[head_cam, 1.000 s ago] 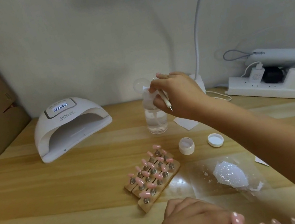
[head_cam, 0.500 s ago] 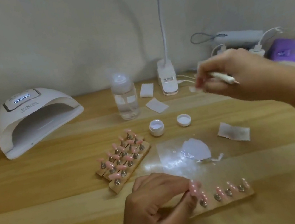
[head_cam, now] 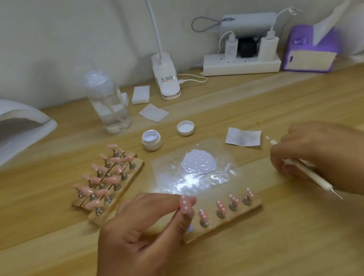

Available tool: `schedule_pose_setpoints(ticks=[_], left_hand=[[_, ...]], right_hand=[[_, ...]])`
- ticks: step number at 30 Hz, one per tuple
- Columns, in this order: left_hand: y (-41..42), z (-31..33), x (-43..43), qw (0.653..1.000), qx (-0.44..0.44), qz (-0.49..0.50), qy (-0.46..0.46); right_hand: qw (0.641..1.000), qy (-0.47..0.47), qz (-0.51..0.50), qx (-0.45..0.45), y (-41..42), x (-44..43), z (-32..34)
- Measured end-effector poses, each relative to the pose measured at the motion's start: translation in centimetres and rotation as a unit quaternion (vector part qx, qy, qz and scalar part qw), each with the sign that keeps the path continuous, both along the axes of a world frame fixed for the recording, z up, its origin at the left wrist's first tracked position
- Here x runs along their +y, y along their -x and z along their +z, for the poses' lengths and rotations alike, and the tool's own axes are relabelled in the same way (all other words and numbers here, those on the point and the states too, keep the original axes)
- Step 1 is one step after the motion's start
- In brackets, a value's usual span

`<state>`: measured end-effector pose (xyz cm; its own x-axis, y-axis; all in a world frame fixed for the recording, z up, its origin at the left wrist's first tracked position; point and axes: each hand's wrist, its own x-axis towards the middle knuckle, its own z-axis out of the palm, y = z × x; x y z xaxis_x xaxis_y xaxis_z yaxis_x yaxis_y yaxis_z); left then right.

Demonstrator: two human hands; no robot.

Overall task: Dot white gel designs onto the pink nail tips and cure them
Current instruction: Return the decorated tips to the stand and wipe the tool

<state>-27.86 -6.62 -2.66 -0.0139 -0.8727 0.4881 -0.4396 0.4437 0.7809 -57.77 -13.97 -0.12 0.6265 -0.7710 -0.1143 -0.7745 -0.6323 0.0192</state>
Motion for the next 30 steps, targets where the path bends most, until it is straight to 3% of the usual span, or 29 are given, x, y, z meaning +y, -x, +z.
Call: schedule_pose_setpoints(ticks=[2, 7, 13, 21, 26, 30], left_hand=[[0.1, 0.2, 0.0, 1.0, 0.002, 0.004, -0.007], [0.1, 0.1, 0.0, 1.0, 0.014, 0.011, -0.007], [0.1, 0.0, -0.1, 1.0, 0.01, 0.009, -0.006], [0.1, 0.0, -0.1, 1.0, 0.009, 0.01, -0.007], [0.2, 0.1, 0.0, 1.0, 0.005, 0.01, -0.011], [0.2, 0.2, 0.1, 1.0, -0.001, 0.013, -0.006]], right_hand=[[0.994, 0.018, -0.018, -0.102, -1.3, -0.7, 1.0], [0.983, -0.094, -0.046, -0.154, 0.0, -1.4, 1.4], [0.96, -0.098, -0.094, -0.245, -0.2, -1.3, 1.4], [0.989, -0.004, -0.071, -0.126, -1.4, -1.6, 0.8], [0.989, 0.082, -0.013, -0.123, -1.9, -1.3, 1.1], [0.986, 0.052, -0.051, -0.148, -1.8, -1.3, 1.2]])
